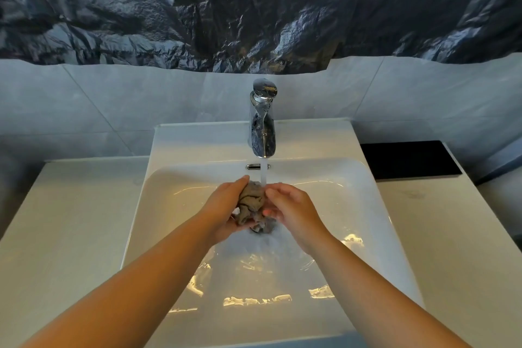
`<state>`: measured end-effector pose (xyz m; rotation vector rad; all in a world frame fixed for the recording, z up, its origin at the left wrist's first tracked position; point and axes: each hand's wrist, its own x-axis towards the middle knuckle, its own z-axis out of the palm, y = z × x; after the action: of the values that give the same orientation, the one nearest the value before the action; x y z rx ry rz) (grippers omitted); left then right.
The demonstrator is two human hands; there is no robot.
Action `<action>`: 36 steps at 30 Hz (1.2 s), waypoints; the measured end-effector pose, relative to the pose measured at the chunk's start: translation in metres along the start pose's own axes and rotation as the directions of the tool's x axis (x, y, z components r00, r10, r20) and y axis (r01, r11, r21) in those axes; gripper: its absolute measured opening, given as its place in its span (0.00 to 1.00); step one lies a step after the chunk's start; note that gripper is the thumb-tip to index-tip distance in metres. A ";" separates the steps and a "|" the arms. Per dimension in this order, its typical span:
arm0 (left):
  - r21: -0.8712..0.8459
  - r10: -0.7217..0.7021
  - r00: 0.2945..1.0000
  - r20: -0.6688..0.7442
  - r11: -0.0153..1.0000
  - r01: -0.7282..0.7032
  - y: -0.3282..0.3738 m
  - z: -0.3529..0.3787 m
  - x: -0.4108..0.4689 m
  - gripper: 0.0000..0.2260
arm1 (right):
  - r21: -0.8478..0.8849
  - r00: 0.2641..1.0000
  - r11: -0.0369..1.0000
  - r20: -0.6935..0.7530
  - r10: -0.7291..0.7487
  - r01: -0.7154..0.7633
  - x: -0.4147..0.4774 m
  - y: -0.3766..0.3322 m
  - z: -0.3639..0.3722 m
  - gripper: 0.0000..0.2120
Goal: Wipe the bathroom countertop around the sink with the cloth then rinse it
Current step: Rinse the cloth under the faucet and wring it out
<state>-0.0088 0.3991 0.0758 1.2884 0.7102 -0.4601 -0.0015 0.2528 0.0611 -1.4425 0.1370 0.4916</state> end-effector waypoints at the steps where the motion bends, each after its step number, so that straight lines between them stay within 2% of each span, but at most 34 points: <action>1: -0.027 0.013 1.000 0.005 1.000 -0.013 -0.001 0.000 0.000 0.14 | -0.019 1.000 1.000 0.017 -0.004 0.005 -0.002 0.000 -0.002 0.09; 4: -0.070 0.096 0.994 -0.059 0.993 -0.100 -0.003 0.001 0.001 0.09 | -0.186 0.998 0.981 0.015 -0.062 0.064 -0.006 -0.008 -0.014 0.10; 7: -0.006 0.122 0.985 -0.124 0.992 -0.124 0.000 -0.003 -0.004 0.08 | -0.393 0.966 0.895 -0.057 -0.253 0.211 -0.006 -0.028 -0.028 0.11; 10: 0.062 0.084 0.989 -0.124 0.995 -0.077 0.004 -0.005 -0.013 0.08 | -0.536 0.823 0.719 -0.074 -0.563 0.442 -0.006 -0.069 -0.028 0.16; 12: 0.082 0.068 0.991 -0.118 0.995 -0.058 0.005 -0.005 -0.017 0.09 | -0.636 0.737 0.552 0.038 -0.675 0.539 -0.001 -0.098 -0.017 0.21; 15: 0.129 0.104 0.988 -0.113 0.988 -0.089 0.006 -0.007 -0.022 0.12 | -0.799 0.736 0.303 0.238 -0.634 0.519 0.010 -0.117 0.003 0.27; 20: 0.126 0.171 0.976 -0.133 0.980 -0.155 0.010 -0.017 -0.034 0.13 | -0.856 0.719 0.189 0.261 -0.644 0.481 0.013 -0.110 0.004 0.28; 23: 0.128 0.193 0.975 -0.106 0.975 -0.179 0.012 -0.027 -0.038 0.15 | -0.885 0.748 0.109 0.310 -0.586 0.452 0.003 -0.101 -0.001 0.28; 25: 0.125 0.222 0.973 -0.063 0.969 -0.213 0.013 -0.032 -0.042 0.15 | -0.886 0.767 0.092 0.336 -0.547 0.454 -0.007 -0.100 -0.008 0.27; 26: 0.121 0.236 0.971 -0.046 0.966 -0.229 0.013 -0.033 -0.044 0.15 | -0.882 0.777 0.115 0.333 -0.534 0.457 -0.014 -0.100 -0.011 0.27; 27: 0.119 0.250 0.968 -0.031 0.962 -0.245 0.014 -0.035 -0.046 0.14 | -0.872 0.792 0.182 0.302 -0.531 0.454 -0.021 -0.096 -0.013 0.27; 28: 0.114 0.263 0.965 -0.013 0.959 -0.259 0.016 -0.035 -0.049 0.13 | -0.841 0.811 0.304 0.238 -0.535 0.447 -0.030 -0.089 -0.013 0.26; 30: 0.096 0.281 0.959 0.037 0.954 -0.283 0.017 -0.034 -0.056 0.12 | -0.660 0.884 0.648 0.054 -0.464 0.381 -0.046 -0.064 -0.011 0.23; 31: 0.087 0.288 0.956 0.064 0.952 -0.292 0.018 -0.034 -0.059 0.12 | -0.535 0.936 0.793 -0.010 -0.351 0.292 -0.053 -0.051 -0.008 0.21; 32: 0.084 0.302 0.949 0.092 0.947 -0.310 0.017 -0.032 -0.062 0.12 | -0.418 0.979 0.892 -0.035 -0.203 0.170 -0.057 -0.040 -0.003 0.19; 34: 0.091 0.336 0.931 0.143 0.932 -0.350 0.017 -0.027 -0.067 0.11 | -0.136 0.998 0.988 -0.006 0.069 -0.069 -0.060 -0.029 0.003 0.18; 36: 0.128 0.343 0.925 0.166 0.922 -0.365 0.016 -0.021 -0.073 0.11 | 0.098 0.984 0.981 0.075 0.159 -0.166 -0.060 -0.029 0.009 0.17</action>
<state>-0.0543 0.4175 0.1353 1.4810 0.3141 -0.3089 -0.0448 0.2455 0.1115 -1.3176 0.2250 0.6566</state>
